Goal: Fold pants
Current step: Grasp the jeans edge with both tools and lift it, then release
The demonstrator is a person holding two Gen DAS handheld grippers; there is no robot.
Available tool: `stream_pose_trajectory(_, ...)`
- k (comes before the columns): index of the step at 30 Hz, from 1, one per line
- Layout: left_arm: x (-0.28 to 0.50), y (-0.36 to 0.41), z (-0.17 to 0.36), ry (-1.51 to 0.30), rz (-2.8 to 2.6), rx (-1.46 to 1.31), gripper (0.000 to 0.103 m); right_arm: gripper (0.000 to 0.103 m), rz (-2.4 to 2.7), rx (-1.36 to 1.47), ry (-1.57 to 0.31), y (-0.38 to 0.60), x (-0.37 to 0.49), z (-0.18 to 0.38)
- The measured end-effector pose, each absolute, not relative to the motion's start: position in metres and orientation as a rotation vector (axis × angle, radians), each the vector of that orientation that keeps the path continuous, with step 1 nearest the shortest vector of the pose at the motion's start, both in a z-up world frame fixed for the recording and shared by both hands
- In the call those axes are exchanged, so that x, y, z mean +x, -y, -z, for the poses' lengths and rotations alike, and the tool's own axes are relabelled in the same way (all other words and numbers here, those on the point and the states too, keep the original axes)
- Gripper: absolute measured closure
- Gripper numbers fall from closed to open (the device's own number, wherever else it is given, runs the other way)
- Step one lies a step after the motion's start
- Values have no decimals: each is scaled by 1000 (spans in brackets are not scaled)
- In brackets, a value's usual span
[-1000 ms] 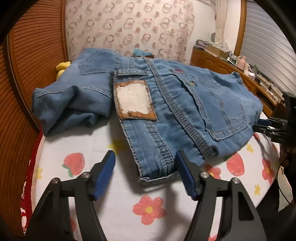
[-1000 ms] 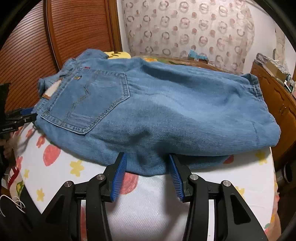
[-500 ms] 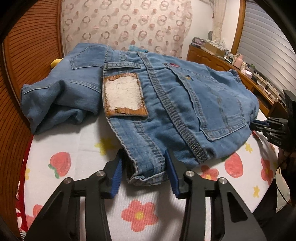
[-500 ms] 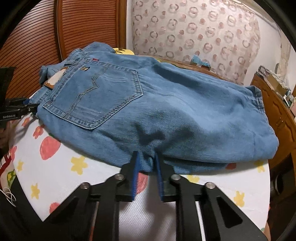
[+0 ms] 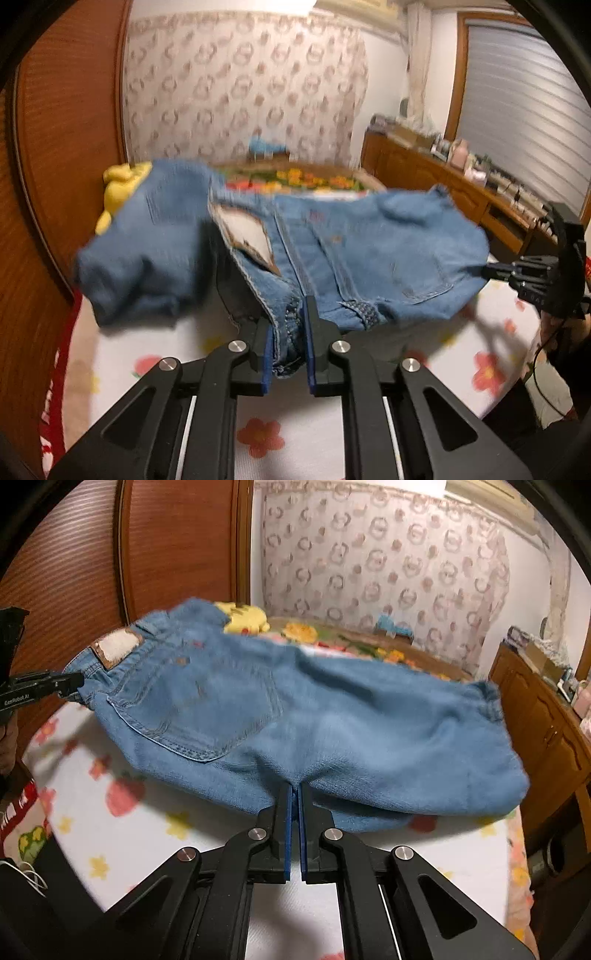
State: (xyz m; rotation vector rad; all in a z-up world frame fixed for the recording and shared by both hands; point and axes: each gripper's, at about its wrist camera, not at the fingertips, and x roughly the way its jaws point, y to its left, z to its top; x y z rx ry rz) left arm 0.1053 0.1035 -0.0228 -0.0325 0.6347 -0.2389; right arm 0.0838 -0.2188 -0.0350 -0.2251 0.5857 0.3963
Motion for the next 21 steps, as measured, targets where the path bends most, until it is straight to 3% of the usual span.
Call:
stream_pose_trajectory(10,49,-126,-46,-486,229,-40,89,101,-472,-197,-499,221,28,-1)
stream_pose_trajectory(18,43,-137,-15,-624,236,-69,87,100,-540,-123,-580,245,23,28)
stream_pose_trajectory(21,39,-134,-11,-649,234,-68,79,100,-551,-106,-601,253,23,32)
